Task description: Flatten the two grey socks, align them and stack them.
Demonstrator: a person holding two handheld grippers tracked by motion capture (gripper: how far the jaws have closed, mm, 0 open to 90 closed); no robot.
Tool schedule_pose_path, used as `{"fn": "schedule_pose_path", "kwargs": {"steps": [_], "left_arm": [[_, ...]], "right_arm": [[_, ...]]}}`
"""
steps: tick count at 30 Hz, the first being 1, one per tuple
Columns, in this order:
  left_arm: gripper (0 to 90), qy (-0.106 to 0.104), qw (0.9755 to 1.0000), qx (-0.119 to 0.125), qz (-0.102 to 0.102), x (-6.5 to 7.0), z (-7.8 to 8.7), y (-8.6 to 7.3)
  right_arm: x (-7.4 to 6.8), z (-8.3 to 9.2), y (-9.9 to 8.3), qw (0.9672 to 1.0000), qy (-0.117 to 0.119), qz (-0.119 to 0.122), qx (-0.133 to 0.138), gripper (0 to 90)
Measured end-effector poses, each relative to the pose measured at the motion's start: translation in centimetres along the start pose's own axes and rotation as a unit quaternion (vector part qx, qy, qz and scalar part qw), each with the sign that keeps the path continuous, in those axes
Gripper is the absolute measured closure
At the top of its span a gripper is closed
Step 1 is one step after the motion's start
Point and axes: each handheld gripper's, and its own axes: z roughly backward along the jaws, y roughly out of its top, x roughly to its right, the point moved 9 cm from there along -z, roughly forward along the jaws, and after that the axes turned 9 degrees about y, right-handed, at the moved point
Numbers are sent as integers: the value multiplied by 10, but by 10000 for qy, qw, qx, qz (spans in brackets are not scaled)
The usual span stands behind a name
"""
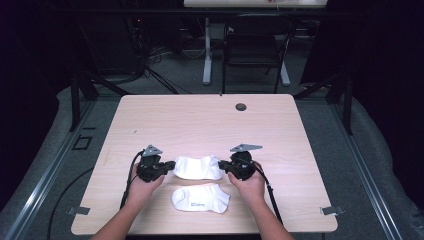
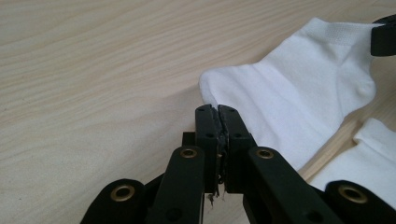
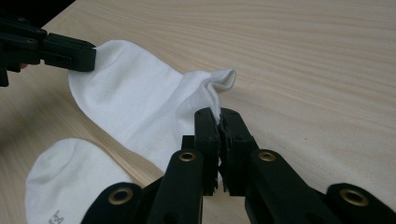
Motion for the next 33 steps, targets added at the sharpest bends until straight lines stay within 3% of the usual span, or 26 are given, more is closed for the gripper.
{"fn": "schedule_pose_path", "kwargs": {"steps": [12,21,33], "left_arm": [[880,-118,9993,135,-324,17,28,-5],[880,-215,9991,128,-334,29,42,-16],[879,-301,9982,90,-512,45,56,-30]], "right_arm": [[-19,18,-1,9997,82,225,16,869],[-29,31,-14,9997,185,185,39,869],[-43,48,-28,9994,239,234,45,869]]}}
